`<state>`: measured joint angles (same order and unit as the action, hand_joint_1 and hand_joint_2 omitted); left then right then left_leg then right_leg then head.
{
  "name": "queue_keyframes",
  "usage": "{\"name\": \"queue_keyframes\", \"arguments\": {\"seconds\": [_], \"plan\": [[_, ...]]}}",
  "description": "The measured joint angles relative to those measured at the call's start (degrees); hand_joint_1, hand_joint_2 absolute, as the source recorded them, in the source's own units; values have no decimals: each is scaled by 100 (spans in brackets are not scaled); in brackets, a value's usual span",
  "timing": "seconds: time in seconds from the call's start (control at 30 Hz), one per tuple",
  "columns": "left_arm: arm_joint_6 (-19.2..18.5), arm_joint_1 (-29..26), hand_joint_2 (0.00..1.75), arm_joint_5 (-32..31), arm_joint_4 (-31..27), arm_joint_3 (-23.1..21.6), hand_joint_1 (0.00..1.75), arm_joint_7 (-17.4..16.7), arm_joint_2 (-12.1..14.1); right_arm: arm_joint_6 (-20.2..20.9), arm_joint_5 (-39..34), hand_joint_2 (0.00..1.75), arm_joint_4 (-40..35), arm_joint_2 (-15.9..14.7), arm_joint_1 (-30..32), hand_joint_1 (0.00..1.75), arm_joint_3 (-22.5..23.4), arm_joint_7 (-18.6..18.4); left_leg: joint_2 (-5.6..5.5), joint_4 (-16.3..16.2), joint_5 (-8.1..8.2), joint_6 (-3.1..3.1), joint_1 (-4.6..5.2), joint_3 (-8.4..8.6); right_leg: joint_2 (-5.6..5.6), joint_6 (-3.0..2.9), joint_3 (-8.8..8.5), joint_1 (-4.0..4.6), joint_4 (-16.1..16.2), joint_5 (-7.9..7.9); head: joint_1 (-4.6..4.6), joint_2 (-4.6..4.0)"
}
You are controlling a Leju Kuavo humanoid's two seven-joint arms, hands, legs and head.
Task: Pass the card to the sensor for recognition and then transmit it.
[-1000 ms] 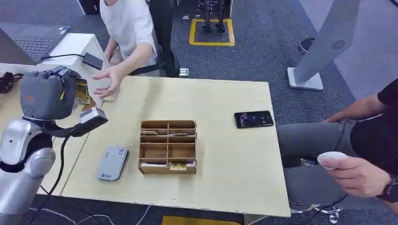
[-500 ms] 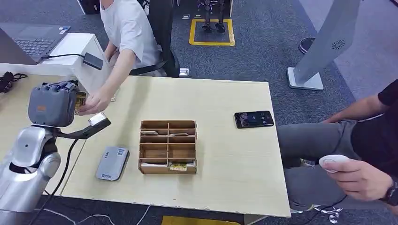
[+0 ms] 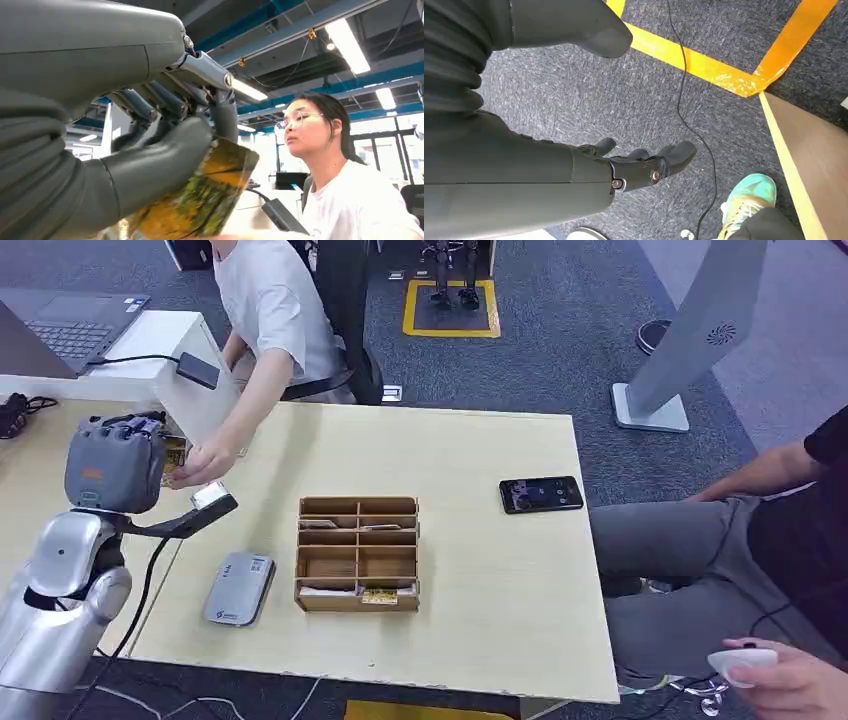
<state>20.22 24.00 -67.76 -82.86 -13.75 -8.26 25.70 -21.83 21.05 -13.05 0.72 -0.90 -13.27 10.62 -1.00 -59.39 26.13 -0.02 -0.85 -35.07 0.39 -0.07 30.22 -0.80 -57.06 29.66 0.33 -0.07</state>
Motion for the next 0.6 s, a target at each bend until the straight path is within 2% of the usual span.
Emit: {"name": "queue_keyframes", "arguments": {"seconds": [0.17, 0.27, 0.37, 0.6], "plan": [[140, -17, 175, 105, 7, 35, 0, 63, -48, 0, -2, 175, 0, 2, 0, 0, 24, 11, 0, 0, 0, 0, 0, 0, 0, 0, -2, 0, 0, 0, 0, 0], [438, -172, 175, 339, 2, 153, 0, 157, -83, -39, -42, 175, 0, 2, 10, 0, 53, 39, 2, 0, 0, 0, 1, 2, 5, 0, -3, -1, -1, 0, 0, 0], [785, -459, 175, 221, -2, 370, 0, 133, -96, -79, -66, 175, 0, 2, 45, 0, 74, 68, 5, 0, 0, -1, 0, 0, 8, 0, 3, -1, 0, 0, 0, 0], [1040, -776, 175, 199, -4, 699, 0, 52, -101, -85, -68, 175, 4, 2, 68, 0, 90, 76, 4, 2, 1, -1, 0, -1, 6, -1, 1, 1, -1, 1, 0, 0]]}}
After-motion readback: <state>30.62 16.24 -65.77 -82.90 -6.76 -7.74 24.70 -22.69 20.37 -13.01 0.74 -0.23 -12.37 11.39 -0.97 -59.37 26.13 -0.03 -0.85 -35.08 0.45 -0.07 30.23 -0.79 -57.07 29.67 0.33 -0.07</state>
